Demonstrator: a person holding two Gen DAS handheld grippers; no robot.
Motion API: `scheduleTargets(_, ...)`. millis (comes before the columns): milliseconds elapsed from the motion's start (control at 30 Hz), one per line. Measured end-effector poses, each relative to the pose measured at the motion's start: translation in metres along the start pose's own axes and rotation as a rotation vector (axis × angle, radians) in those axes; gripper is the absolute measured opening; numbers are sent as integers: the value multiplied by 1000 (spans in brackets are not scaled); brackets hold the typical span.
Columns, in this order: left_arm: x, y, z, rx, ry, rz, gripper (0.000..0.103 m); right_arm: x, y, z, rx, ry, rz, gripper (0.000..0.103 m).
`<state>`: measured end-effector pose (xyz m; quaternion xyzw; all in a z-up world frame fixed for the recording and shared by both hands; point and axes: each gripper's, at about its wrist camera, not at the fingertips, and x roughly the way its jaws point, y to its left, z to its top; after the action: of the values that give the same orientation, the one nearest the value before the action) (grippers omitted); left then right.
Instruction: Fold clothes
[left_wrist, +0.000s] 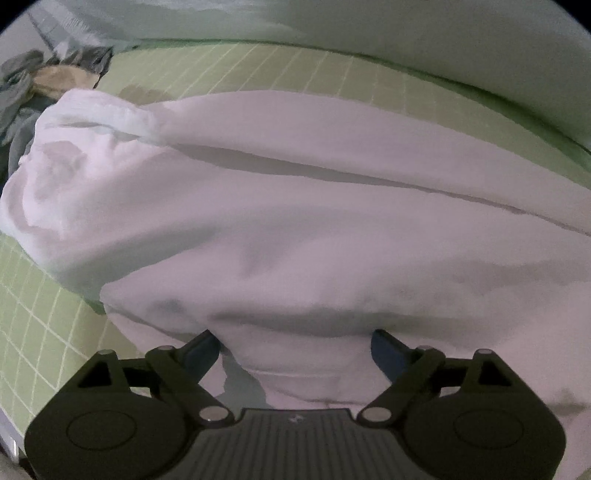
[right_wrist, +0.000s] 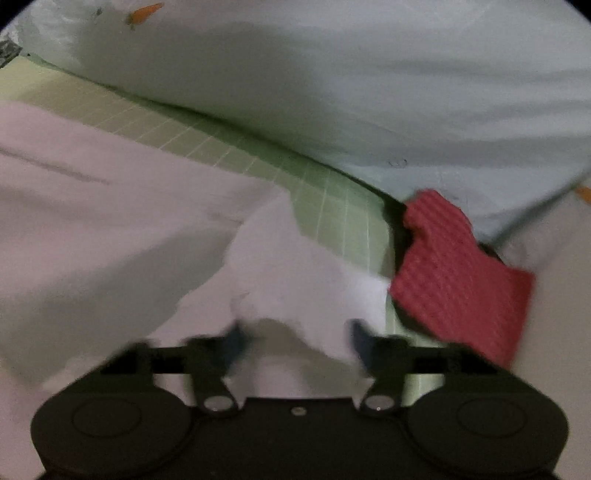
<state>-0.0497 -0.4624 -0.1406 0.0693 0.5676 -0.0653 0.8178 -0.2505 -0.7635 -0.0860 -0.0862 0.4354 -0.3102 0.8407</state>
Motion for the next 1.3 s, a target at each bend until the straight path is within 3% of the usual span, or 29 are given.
scheduleTargets(33, 0, -1, 0, -8, 0, 2, 90, 10, -19, 9, 46, -21, -31, 14)
scheduleTargets(100, 1, -2, 0, -23, -1, 7, 91, 29, -66, 23, 215, -51, -163, 14)
scheduleTargets(167, 1, -1, -2, -24, 3, 10, 91, 39, -109, 31, 413, -36, -241, 19)
scheduleTargets(200, 1, 0, -4, -25, 6, 12, 91, 37, -127, 29, 512, -41, -239, 21)
scheduleTargets(233, 1, 2, -5, -36, 11, 11, 91, 33, -140, 24, 597, -44, -229, 31)
scheduleTargets(300, 2, 6, -8, -57, 22, 8, 91, 21, -138, 3, 664, -21, -173, 46)
scheduleTargets(467, 2, 10, -13, -71, 27, 4, 91, -9, -107, -64, 769, 118, -36, 59)
scheduleTargets(567, 1, 7, -16, -44, 22, -4, 91, -24, -86, -109, 942, 210, 63, 63)
scheduleTargets(700, -3, 5, -21, -16, 11, -15, 91, -36, -77, -145, 1185, 259, 130, 73)
scheduleTargets(1067, -28, 15, -46, 0, -42, -28, 91, -55, -77, -172, 1459, 203, 383, 75)
scheduleTargets(1300, -42, 19, -61, 37, -58, -14, 91, -44, -74, -177, 1547, 224, 416, 77)
